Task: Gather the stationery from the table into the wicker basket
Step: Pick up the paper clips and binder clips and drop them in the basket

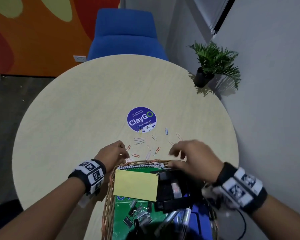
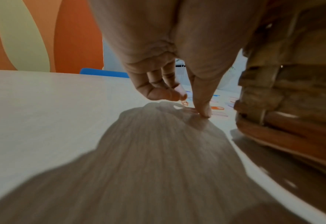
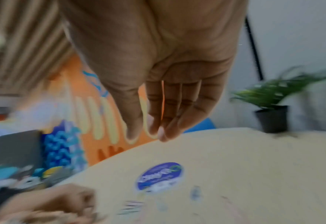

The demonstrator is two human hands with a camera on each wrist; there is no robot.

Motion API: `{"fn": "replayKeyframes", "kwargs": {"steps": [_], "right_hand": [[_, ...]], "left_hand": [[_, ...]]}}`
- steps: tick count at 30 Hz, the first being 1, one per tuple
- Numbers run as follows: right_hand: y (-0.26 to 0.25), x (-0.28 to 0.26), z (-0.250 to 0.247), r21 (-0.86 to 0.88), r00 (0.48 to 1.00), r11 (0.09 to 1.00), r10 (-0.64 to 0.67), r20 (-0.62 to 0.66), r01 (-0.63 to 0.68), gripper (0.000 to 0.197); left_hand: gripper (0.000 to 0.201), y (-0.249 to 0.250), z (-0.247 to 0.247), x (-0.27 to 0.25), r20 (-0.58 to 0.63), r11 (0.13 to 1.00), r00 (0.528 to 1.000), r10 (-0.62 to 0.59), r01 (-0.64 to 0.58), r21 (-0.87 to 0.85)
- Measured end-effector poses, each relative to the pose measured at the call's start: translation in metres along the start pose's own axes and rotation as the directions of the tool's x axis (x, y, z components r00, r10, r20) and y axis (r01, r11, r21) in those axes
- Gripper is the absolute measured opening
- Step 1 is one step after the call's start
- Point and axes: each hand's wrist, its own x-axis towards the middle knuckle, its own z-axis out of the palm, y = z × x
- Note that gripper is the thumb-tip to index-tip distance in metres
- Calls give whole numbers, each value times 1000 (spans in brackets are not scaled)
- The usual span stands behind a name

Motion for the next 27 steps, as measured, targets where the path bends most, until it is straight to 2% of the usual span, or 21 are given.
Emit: {"fn": "replayKeyframes", "kwargs": {"steps": [2,4,7,11,13,15,17,19,22,24,27], "right_hand": [[41,32,-5,131,976,982,153,-153,-133,16],[77,66,-1,179,941,951,283,-185,-251,11],[109,110,15,121,918,919,385,-90,-374,12],[117,141,35,-1,898,898,441,2,-441,27],[120,151,41,-7,899,899,438,9,-438,31],[124,159,46,-27,907,907,421,-2,-421,27],[128,165,50,-42,913,912,407,1,-407,23],[127,166,50,-32,921,921,389,30,-388,19],[116,157,38,1,939,941,338,65,-339,11],[106,146,24,39,961,960,276,27,-277,7],[83,121,5,134,989,982,140,-36,-134,14]], "left_hand": [[17,2,2,3,0,1000,1000,2,-2,16],[16,4,4,6,-9,1000,1000,-8,8,12],[10,2,6,8,-13,999,999,-30,30,31],[13,-1,1,5,27,996,996,-80,79,45],[10,-6,-9,0,-6,988,988,-152,152,-17],[14,-13,-25,-9,-93,960,966,-242,225,-165],[23,-13,-45,-23,-213,937,937,-277,214,-277],[22,-2,-62,-42,-287,897,907,-308,177,-405],[14,28,-70,-72,-255,814,907,-335,142,-563],[12,47,-62,-90,-194,770,923,-333,148,-620],[6,72,-42,-111,-110,747,953,-281,145,-649]]}}
